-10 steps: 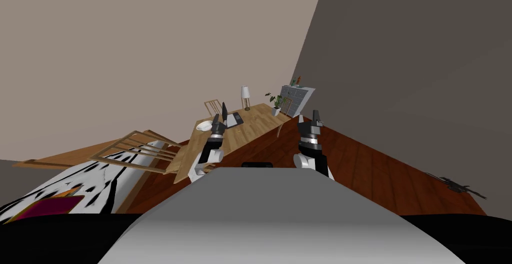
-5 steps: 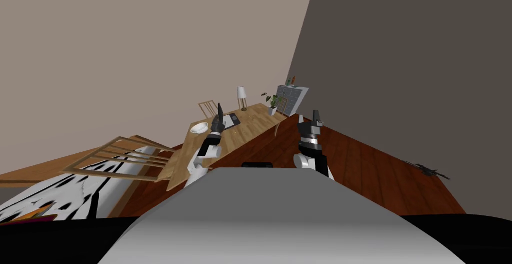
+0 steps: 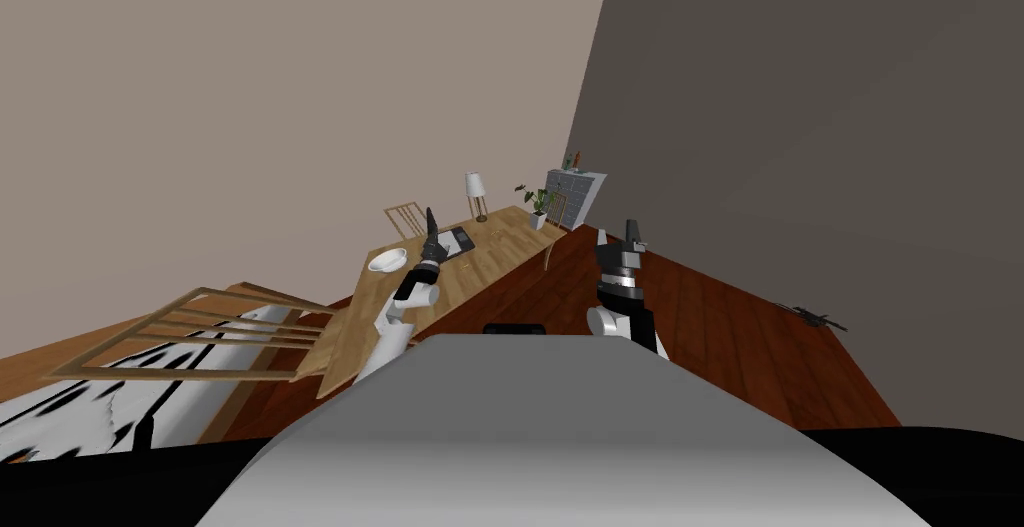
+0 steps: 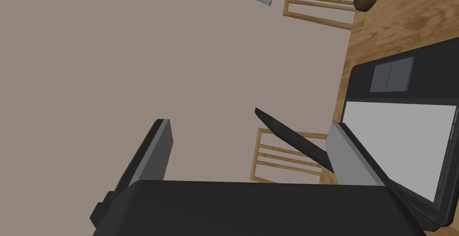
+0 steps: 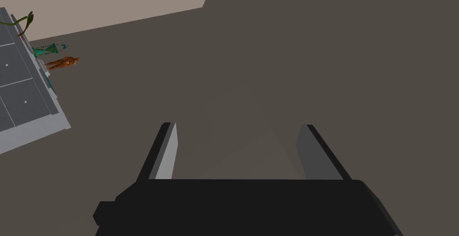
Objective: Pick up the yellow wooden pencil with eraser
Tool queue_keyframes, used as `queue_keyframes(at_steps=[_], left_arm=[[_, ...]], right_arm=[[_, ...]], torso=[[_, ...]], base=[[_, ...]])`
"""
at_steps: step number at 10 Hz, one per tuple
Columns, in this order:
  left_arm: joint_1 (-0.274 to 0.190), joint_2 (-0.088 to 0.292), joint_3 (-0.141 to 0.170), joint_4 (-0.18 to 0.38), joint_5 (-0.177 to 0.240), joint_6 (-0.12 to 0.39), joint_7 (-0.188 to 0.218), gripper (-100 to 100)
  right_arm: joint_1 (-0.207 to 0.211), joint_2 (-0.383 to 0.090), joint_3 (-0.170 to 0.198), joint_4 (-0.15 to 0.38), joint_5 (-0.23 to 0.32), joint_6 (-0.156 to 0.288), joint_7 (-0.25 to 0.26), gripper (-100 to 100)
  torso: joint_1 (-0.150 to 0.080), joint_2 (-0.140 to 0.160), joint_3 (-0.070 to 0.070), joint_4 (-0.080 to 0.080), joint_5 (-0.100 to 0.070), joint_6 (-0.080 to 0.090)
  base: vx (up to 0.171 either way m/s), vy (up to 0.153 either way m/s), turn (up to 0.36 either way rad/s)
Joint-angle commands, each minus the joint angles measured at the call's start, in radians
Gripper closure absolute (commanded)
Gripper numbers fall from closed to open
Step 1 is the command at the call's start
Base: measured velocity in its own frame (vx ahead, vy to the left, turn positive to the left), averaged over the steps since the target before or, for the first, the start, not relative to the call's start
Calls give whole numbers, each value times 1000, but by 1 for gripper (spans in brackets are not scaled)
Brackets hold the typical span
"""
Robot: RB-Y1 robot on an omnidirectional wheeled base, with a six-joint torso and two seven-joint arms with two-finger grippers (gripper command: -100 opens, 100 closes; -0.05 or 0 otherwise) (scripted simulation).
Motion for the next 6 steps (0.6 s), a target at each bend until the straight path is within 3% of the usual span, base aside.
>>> queue_keyframes(at_steps=[1, 2, 3, 4, 5, 6], left_arm=[[-34, 29, 16, 50, 43, 43, 3, -100], [-34, 29, 16, 68, 43, 43, 3, -100], [-63, 50, 29, 113, 79, 78, 3, -100], [-63, 50, 29, 121, 79, 87, 3, -100], [-91, 70, 41, 162, 116, 121, 3, -100], [-91, 70, 41, 175, 116, 130, 3, -100]], right_arm=[[0, 0, 0, 0, 0, 0, 0, 0], [0, 0, 0, 0, 0, 0, 0, 0], [0, 0, 0, 0, 0, 0, 0, 0], [0, 0, 0, 0, 0, 0, 0, 0], [0, 0, 0, 0, 0, 0, 0, 0], [0, 0, 0, 0, 0, 0, 0, 0]], torso=[[0, 0, 0, 0, 0, 0], [0, 0, 0, 0, 0, 0], [0, 0, 0, 0, 0, 0], [0, 0, 0, 0, 0, 0], [0, 0, 0, 0, 0, 0], [0, 0, 0, 0, 0, 0]], base=[[0, -12, -119], [0, -8, -80], [1, -13, -160], [2, -5, -67], [2, -9, -123], [3, -5, -95]])
